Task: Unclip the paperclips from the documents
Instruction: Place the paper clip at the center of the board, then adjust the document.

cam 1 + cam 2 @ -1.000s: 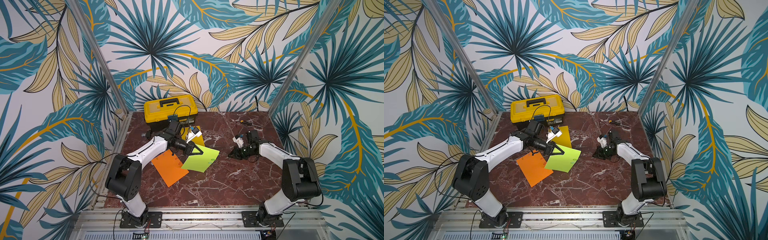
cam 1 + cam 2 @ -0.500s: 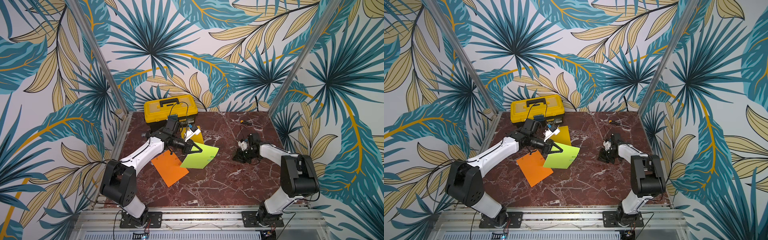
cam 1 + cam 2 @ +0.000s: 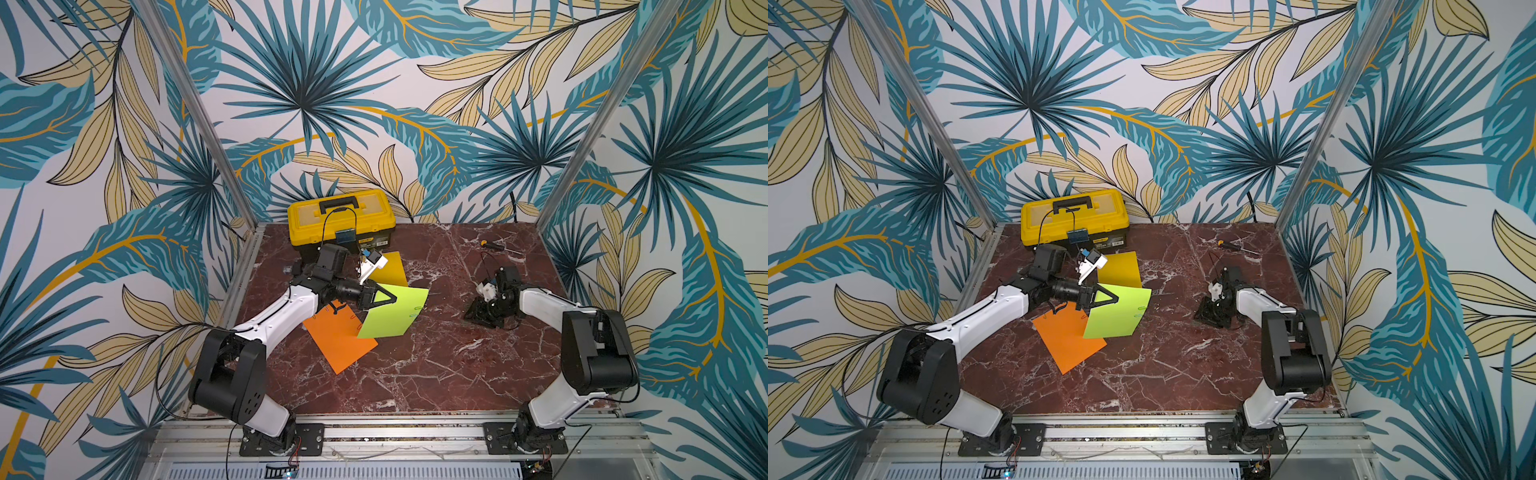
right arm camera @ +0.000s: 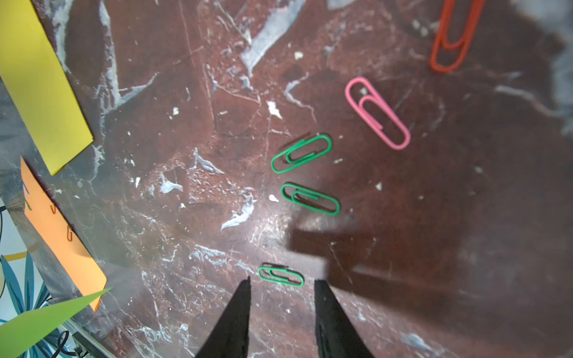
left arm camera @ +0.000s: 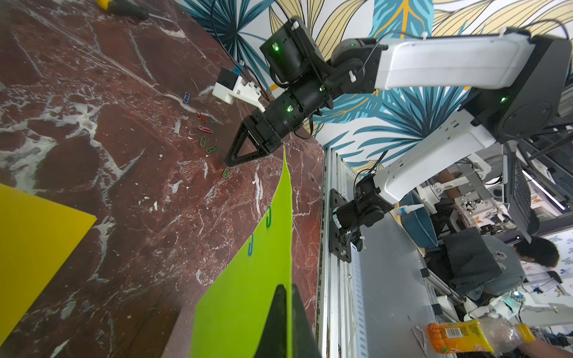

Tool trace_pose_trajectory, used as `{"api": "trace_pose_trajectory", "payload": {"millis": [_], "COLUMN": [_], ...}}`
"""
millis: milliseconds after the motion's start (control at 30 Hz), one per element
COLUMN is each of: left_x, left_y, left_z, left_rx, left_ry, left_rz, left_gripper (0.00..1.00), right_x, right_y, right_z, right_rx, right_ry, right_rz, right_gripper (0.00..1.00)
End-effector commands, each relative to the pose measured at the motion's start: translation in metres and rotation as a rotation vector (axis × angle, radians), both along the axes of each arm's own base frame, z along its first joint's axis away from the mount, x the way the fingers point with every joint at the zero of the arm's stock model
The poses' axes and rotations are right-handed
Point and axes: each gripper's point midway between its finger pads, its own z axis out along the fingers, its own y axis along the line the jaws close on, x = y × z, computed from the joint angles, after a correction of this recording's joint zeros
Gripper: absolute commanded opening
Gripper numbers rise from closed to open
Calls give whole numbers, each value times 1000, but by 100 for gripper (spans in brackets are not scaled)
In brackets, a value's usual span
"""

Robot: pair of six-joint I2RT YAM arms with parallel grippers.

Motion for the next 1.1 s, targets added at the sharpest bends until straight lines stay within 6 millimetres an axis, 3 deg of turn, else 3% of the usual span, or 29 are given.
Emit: {"api": "trace_pose_trajectory", "payload": {"millis": [0,300,633,800,1067], "left_x": [4,11,12,12,16], "left_y": [7,21,22,21,20], "left_z": [22,35,43,46,46], "left_rx": [-67,-126,-164,-174,-186], "left_ry": [-35,-18,9,18,31], "left_rz": [9,-2,-49,-65,-85], "left_gripper": [0,0,0,0,0], "right_x": [-5,-2,-7,-6,-8], "right_y": [15,96,146,163,185], "right_z": [22,110,196,218,227], "right_rx": [21,200,432,506,575], "right_ry": [-77,-490,-793,-849,-851], "right_rz": [93,399,597,649,716], "right_gripper": [39,49,59,61,62]}}
